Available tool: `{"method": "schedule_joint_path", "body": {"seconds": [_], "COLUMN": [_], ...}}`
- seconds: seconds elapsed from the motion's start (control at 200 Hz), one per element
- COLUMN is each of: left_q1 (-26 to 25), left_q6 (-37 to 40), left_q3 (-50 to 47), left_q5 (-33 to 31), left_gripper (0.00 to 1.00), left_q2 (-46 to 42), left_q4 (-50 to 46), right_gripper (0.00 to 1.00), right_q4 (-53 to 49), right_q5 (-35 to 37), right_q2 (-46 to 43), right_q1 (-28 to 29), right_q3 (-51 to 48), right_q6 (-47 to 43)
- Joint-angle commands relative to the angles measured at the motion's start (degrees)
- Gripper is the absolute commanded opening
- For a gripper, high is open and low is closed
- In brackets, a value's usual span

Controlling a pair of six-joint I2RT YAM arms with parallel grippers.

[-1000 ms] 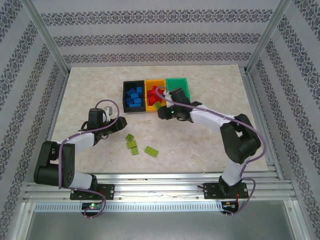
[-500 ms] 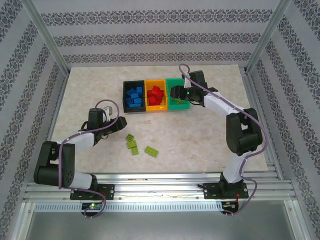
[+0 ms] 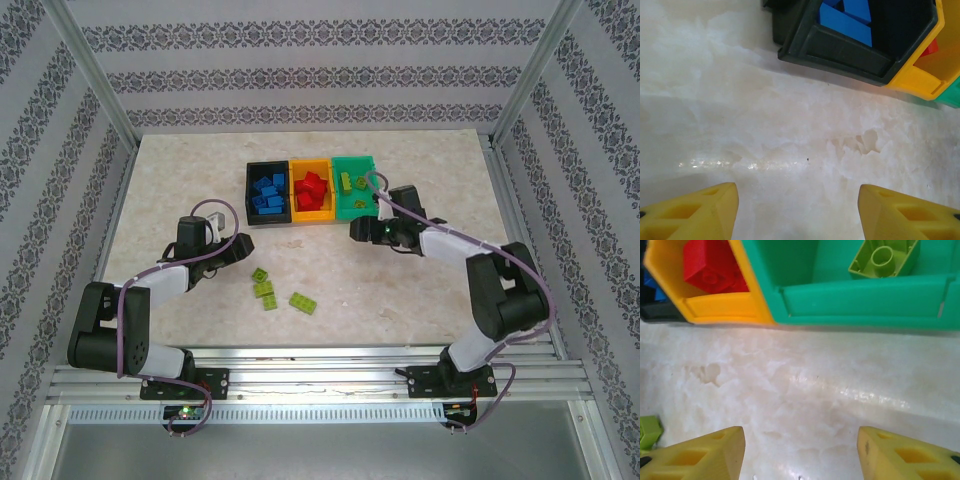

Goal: Sort the legos into containers by color
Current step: Pick up the lego from the center of the table.

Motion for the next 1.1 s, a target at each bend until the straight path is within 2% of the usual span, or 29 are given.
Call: {"method": "schedule_joint_path", "body": {"seconds": [0.0,0.16,0.375,0.615,0.774,0.934,1.099], "left_q1": [-1.04,-4.07,-12.85,-21.64,-23.91,-24.46,-25.12], "left_q6": [-1.18,0.28,1.96,4.16,5.22,5.76,5.65], "left_q3": [-1.89,-2.17,1.83,10.34,13.68,15.19,16.51], "left_q5": [0.97,-0.85,-11.74,-24.87,-28.56,-29.09,-27.72], "left_gripper": [0.64,0.63,0.62,0.62,0.60,0.52,0.35], "left_q2": [-0.14,-3.30,-7.25,-1.41,3.86,6.39,6.75], "left_q4": [-0.75,-10.14,-23.46,-34.66,-37.84,-38.49,-37.75], "right_gripper": [0.62,0.62,0.62,0.62,0.63,0.63,0.63], "right_q4": [2.64,6.26,11.31,12.90,13.22,13.12,13.58], "right_q5": [0.85,3.57,2.86,0.81,0.62,0.45,0.72], "right_q2": [-4.20,-10.06,-11.66,-11.82,-12.64,-13.49,-13.74], "right_q1": [0.81,0.87,1.01,0.91,0.88,0.83,0.75], "right_q3": [-4.02,-11.35,-14.31,-14.50,-15.02,-15.24,-15.59], "right_q6": [-2.74,-3.28,-1.49,-0.04,0.42,0.50,0.76]}}
